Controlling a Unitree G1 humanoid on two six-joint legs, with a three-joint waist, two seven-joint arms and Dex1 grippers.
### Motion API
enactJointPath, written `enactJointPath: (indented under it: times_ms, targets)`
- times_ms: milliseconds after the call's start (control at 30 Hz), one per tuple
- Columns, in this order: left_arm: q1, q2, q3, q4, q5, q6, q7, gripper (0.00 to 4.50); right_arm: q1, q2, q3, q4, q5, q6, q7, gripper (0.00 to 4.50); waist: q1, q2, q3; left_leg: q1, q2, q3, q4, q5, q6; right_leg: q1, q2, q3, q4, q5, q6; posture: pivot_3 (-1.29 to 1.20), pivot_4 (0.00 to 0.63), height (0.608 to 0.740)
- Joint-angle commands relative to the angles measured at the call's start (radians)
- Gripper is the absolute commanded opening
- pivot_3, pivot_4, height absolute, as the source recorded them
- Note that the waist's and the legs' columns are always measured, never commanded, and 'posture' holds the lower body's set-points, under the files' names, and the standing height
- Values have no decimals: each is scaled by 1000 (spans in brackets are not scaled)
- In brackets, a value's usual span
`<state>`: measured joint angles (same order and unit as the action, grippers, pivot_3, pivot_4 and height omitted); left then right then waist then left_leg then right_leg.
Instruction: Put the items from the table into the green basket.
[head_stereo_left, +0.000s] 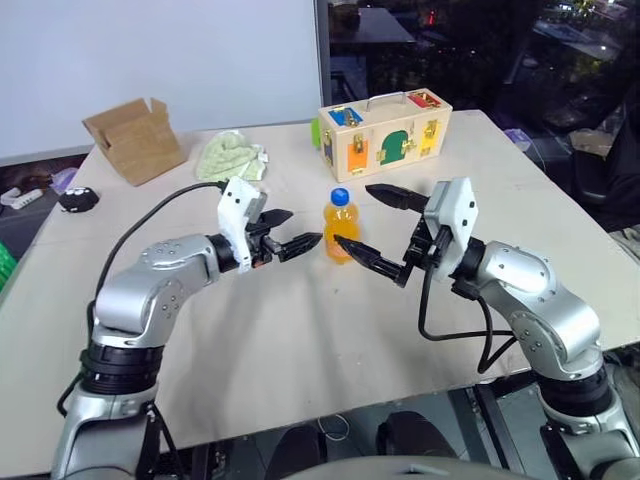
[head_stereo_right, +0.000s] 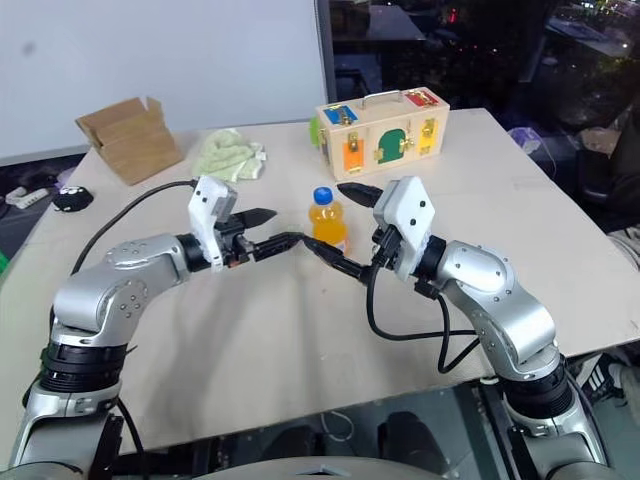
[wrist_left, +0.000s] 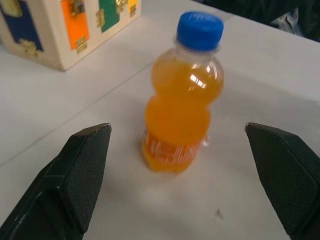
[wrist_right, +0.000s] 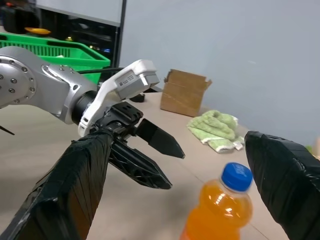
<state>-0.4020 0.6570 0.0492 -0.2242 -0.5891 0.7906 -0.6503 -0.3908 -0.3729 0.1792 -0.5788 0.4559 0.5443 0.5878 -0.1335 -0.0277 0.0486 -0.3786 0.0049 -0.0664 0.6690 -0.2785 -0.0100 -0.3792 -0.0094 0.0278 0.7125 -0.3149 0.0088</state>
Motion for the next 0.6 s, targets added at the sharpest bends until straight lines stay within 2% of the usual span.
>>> enactJointPath:
  times_ms: [33, 167, 333, 600]
  targets:
    - [-34, -23, -15, -15, 8, 12, 9, 4448, 6, -17, -44, -47, 10, 10, -19, 4500, -5, 0, 0, 0, 0, 0, 0, 0, 0, 0, 0, 0, 0, 0, 0, -176, 14, 740]
    - [-86, -63, -66, 11, 24, 47, 8, 4448, 62, -64, -107, -82, 16, 53, -54, 4500, -1, 0, 0, -1, 0, -1, 1, 0, 0, 1, 0, -1, -1, 0, 0, -192, 10, 740]
    - [-94, -77, -90, 19, 54, 21, -15, 4448, 145, -103, -197, -136, 129, 136, -58, 4500, -22, 2, 1, -1, 0, -1, 1, 0, 0, 1, 0, 0, -1, 0, 0, -224, 16, 740]
    - [-102, -102, -150, 111, 174, -61, 0, 4448, 203, -168, -225, -190, 113, 144, -78, 4500, -42, 6, 1, 0, 0, -1, 1, 0, 0, 2, 1, 1, -1, 0, 1, -263, 27, 740]
